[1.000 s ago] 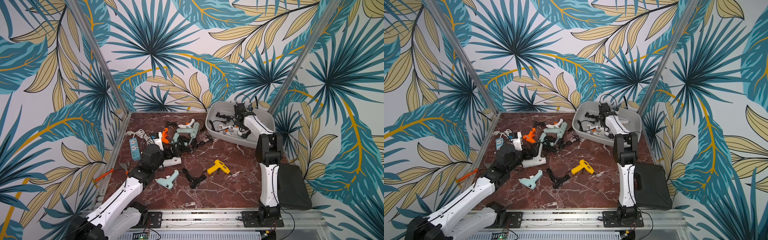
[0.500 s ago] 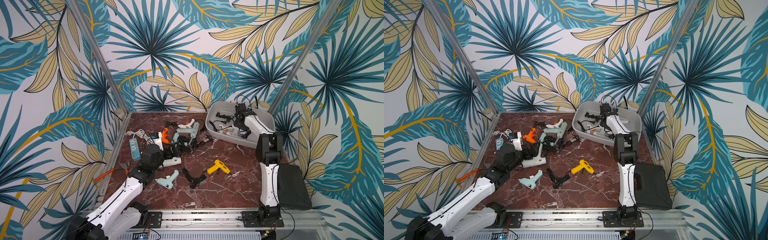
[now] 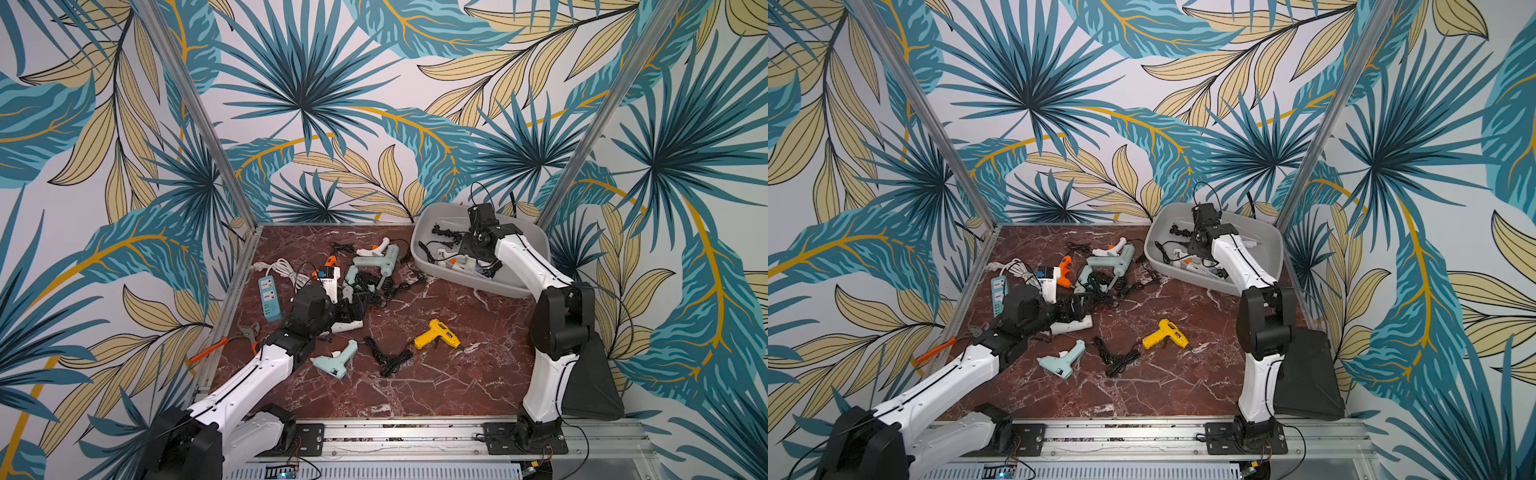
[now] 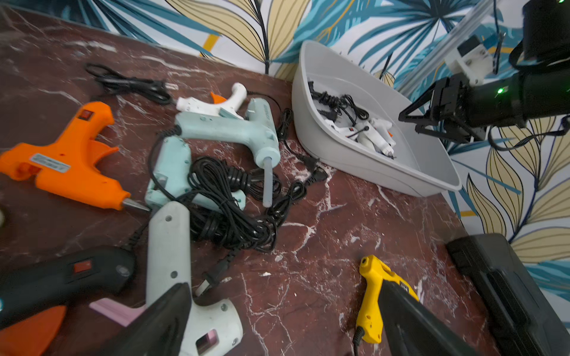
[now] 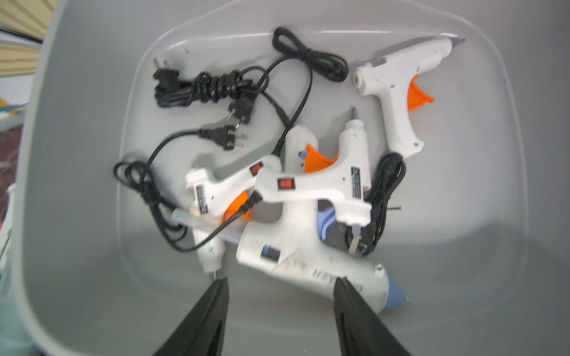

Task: Put the hot melt glue gun into the storage box
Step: Place the hot melt adhesive gun in the storage box, then pick up the hot melt adhesive gun from the center of the board.

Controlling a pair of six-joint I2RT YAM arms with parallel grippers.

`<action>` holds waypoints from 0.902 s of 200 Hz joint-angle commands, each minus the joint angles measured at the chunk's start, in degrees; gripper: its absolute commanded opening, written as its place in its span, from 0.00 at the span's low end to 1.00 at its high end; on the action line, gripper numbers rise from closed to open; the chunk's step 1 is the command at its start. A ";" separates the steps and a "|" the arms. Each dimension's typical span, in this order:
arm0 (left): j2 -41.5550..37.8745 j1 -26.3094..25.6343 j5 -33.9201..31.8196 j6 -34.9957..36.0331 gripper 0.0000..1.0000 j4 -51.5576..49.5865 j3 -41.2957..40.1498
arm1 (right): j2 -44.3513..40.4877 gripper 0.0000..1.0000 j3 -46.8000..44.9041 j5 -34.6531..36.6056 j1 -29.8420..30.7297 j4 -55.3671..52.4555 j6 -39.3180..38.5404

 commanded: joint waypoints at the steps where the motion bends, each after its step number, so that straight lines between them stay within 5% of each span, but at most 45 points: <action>1: 3.32 -2.77 6.56 4.19 1.00 1.76 3.28 | -3.50 0.58 -7.91 -5.33 1.77 0.33 -0.82; 43: 13.80 -10.48 7.43 11.29 0.99 -0.89 8.72 | -13.94 0.58 -26.46 -14.33 3.61 3.24 2.12; 80: 23.96 -17.40 5.15 19.34 0.88 -7.23 15.87 | -22.91 0.58 -38.28 -14.55 3.60 4.12 4.45; 119: 34.15 -22.68 2.10 24.96 0.74 -17.78 25.92 | -27.77 0.60 -42.37 -13.74 3.52 3.17 5.52; 180: 42.86 -26.31 -3.44 27.41 0.72 -25.27 32.28 | -29.87 0.60 -42.61 -14.33 3.52 2.81 5.96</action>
